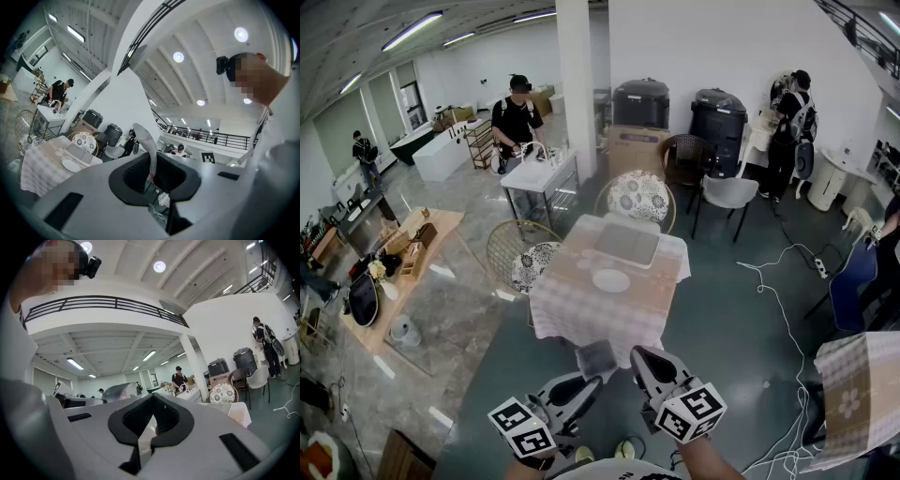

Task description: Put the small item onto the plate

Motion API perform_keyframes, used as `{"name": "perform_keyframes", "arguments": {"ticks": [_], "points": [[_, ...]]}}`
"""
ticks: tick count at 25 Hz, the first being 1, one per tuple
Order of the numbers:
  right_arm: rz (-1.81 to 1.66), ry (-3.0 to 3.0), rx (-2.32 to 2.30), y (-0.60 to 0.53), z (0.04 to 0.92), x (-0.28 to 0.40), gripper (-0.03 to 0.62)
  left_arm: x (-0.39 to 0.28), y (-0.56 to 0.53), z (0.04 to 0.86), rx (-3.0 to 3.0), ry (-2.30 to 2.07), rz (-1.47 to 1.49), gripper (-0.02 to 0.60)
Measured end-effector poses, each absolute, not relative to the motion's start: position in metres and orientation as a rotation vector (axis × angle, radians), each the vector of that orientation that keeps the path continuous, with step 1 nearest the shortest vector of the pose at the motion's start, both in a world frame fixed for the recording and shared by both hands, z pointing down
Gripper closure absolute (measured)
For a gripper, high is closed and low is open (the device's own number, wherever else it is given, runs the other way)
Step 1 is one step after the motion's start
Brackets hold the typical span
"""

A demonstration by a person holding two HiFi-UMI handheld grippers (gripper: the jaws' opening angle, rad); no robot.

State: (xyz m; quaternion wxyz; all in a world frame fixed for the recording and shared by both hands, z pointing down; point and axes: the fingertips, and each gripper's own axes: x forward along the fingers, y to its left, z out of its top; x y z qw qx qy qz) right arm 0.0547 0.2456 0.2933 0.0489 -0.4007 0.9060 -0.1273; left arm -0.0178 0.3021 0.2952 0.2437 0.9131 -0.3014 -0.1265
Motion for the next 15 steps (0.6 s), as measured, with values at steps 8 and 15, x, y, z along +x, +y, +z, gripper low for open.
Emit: {"name": "perform_keyframes", "arguments": {"ticks": [8, 15], "points": [[-0.386, 2.764, -1.234, 0.242, 0.298, 0.057, 0.582, -0.014, 0.297, 0.3, 2.5, -0.821, -0.328, 0.535], [-0.449, 2.691, -1.197, 0.239, 0.298, 0.063, 0.58, -0.013, 0.293, 0.307, 2.49, -0.815, -0.311, 0.535]]}}
